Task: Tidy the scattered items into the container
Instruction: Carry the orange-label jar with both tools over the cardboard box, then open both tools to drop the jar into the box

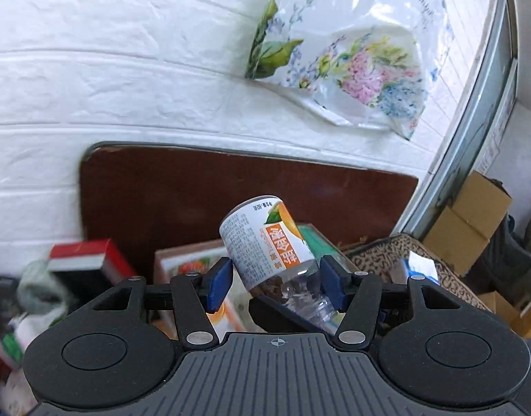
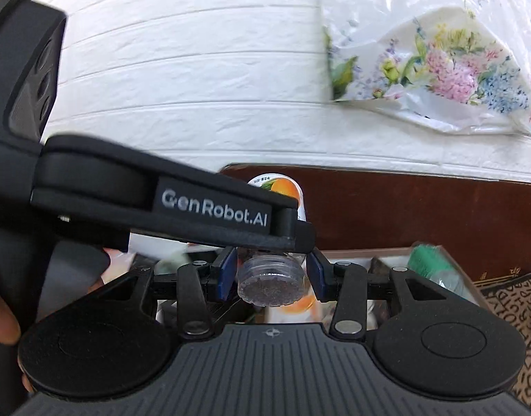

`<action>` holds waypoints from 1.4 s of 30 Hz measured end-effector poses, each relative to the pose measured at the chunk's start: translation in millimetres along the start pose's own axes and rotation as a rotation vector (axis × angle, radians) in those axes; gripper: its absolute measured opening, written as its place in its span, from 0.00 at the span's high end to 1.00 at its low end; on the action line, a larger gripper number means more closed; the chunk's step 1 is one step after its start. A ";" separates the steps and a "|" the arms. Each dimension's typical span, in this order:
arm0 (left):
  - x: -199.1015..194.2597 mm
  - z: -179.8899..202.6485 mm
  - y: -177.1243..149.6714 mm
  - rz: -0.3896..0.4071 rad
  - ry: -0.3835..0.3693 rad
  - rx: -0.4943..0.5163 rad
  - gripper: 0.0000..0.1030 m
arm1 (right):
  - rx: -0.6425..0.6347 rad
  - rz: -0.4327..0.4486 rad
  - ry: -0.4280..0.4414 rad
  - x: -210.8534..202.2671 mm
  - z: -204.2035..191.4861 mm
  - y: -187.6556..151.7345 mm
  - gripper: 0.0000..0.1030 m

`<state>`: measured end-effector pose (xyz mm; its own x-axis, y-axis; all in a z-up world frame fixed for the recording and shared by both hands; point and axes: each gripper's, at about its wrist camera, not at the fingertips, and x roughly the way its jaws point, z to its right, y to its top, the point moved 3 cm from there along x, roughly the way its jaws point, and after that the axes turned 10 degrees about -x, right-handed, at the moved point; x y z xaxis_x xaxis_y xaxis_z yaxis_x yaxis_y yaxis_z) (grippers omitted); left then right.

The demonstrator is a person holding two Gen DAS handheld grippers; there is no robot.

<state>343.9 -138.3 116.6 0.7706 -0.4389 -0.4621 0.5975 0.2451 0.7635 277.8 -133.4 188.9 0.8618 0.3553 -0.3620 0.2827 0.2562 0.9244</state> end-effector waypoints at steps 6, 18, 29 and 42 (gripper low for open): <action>62.1 -32.6 -1.5 -0.062 0.006 -0.055 0.41 | 0.029 -0.089 0.024 56.0 26.1 -16.4 0.52; 122.2 -91.4 -2.2 -0.095 0.085 -0.130 0.18 | 0.016 -0.226 0.099 136.9 28.6 -45.0 0.51; 109.2 -108.9 -6.5 -0.099 0.084 -0.138 0.13 | -0.044 -0.272 0.062 129.2 17.7 -51.8 0.63; 24.7 -76.3 -22.0 -0.050 0.144 -0.032 0.00 | -0.065 -0.186 0.023 54.3 8.3 -45.9 0.16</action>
<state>366.8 -88.6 53.9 0.7622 -0.3232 -0.5609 0.6408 0.2541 0.7244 315.1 -133.3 127.7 0.7869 0.3169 -0.5295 0.4081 0.3763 0.8318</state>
